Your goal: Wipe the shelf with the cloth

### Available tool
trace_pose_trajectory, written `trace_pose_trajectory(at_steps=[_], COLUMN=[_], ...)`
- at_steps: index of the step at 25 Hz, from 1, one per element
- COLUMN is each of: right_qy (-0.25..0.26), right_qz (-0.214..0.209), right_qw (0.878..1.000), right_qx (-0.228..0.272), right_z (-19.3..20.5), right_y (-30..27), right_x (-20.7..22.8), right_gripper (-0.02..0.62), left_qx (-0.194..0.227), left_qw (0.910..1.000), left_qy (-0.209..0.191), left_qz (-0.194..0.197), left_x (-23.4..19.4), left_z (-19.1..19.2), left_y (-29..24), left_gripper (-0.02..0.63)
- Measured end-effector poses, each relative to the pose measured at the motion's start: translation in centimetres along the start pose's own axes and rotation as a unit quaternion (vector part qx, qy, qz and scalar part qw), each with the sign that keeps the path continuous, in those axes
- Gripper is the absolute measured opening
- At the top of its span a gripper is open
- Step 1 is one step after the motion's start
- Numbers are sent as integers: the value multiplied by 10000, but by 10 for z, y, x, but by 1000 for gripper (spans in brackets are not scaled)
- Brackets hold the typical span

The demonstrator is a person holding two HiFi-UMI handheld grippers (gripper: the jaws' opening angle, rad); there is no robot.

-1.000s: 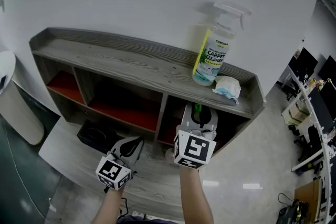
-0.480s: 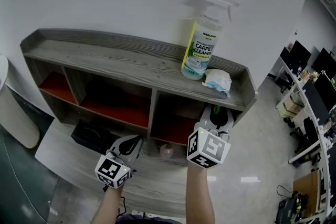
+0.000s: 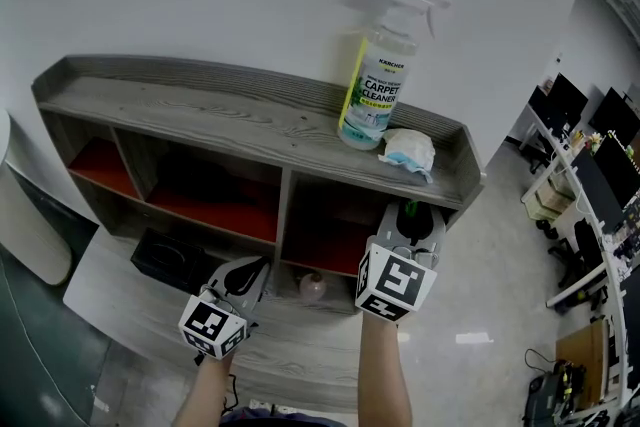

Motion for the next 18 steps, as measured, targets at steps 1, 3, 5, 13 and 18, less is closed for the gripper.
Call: trace_pose_trajectory(at_steps=[1,3,5,13,18], right_qy=[325,1108,2001,4778,5344], right_qz=[-88,-242,-391,-660,-644], right_qw=[9994,9935,9790,8758,8411], right_qx=[-32,-57,-70,-180,-524], right_z=[-1,-3,-4,9,18], right_y=[1,4,7,16,14], right_x=[-6,-18,-29,-51,-42], right_gripper=[100,100,100,101,101], left_qx=[-2,5,11,36,53], left_qw=[10000,10000,10000,9996,9994], left_qy=[6,27,50,104,135], left_qz=[6,31,70,264,314], left_x=[0,2,4,16,19], left_z=[0,1,2,4,5], left_y=[0,-2,-4,-12,-14], left_gripper=[-2,-1,-2,-2,-2])
Point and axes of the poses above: the fingertips, and each gripper's own axes: y backward along the fingers, x to its right, z out of its underside, the point moved 2 cm from there along y, backward along the fingers, and after that the axes turned 1 degree about z, right-handed, at the moved point
